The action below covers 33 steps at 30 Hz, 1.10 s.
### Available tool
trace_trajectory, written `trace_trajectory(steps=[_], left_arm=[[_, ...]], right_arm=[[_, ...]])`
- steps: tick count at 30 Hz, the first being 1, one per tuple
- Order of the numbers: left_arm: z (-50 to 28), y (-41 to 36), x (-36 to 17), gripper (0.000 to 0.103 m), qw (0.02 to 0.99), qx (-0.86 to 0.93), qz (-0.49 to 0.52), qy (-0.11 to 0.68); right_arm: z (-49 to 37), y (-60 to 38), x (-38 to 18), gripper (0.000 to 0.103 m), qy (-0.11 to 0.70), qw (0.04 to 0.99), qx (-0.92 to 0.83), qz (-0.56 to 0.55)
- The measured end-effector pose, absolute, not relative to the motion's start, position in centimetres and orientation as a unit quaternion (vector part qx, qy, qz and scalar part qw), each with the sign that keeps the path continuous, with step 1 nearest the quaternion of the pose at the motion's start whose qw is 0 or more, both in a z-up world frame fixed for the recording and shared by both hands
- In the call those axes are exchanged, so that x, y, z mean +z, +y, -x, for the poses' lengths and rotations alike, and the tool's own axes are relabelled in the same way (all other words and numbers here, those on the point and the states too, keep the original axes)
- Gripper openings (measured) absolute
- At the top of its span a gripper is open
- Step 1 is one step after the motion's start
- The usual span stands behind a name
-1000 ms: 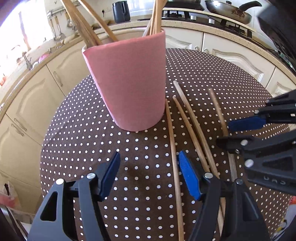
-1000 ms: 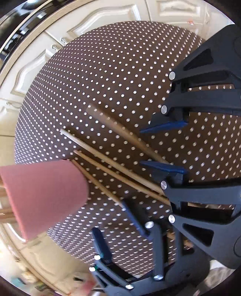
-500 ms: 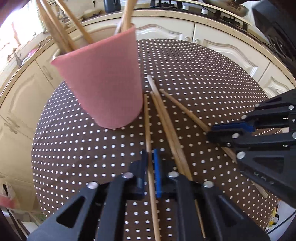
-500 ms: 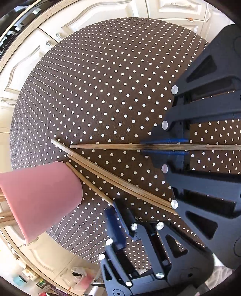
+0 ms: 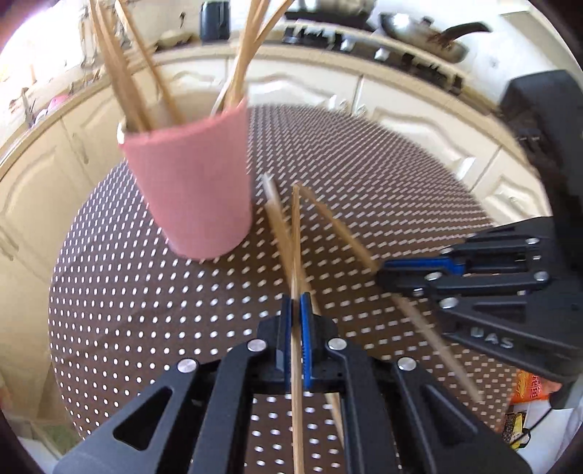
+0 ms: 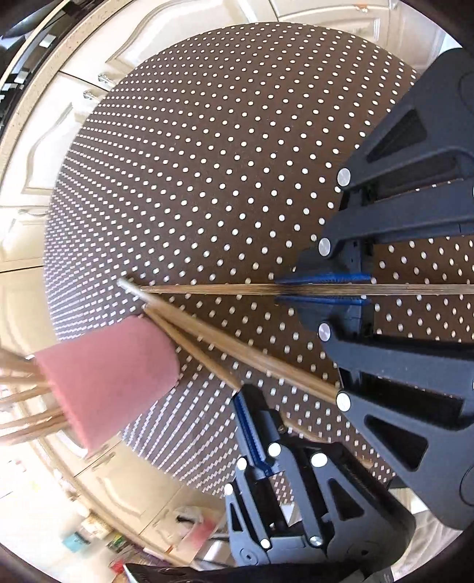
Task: Organize utensils
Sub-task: 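Lift the left tool's chopstick over the pink cup while the right tool carries its chopstick there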
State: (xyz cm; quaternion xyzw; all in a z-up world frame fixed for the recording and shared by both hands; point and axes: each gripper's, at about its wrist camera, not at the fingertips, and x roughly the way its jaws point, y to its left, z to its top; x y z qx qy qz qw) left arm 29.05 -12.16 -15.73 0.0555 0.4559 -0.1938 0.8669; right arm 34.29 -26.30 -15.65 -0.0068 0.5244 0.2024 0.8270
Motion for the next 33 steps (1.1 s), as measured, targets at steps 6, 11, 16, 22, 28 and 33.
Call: trace_trajectory(steps=[6,11,16,22,28,33], left_arm=[[-25.8,-12.3,-12.1,0.005,0.899,-0.232,-0.040,0.370],[-24.4,-10.4,-9.0,0.005,0.929,-0.231,0.000,0.288],[-24.3,-8.3,-6.7,0.005,0.953,-0.211,0.042,0.211],[-24.6,-5.8,-3.9,0.005,0.970,-0.190,0.080,0.127],[-27.8,-4.4,-2.3,0.005,0.975,-0.171,0.115,0.078],[-31.0,-3.0,-1.7,0.005,0.974,-0.164,0.143,0.062]], right_arm=[[-31.8,-27.5,-12.2,0.007,0.471,0.849,0.236,-0.030],[-30.3,-28.7,-8.7,0.007,0.406,0.877,0.251,-0.057],[-29.6,-28.8,-5.4,0.007,0.327,0.903,0.265,-0.086],[-31.1,-26.8,-3.5,0.007,0.240,0.925,0.276,-0.105],[-33.6,-23.3,-2.7,0.007,0.147,0.946,0.269,-0.104],[-35.9,-22.2,-1.7,0.007,0.101,0.953,0.268,-0.099]])
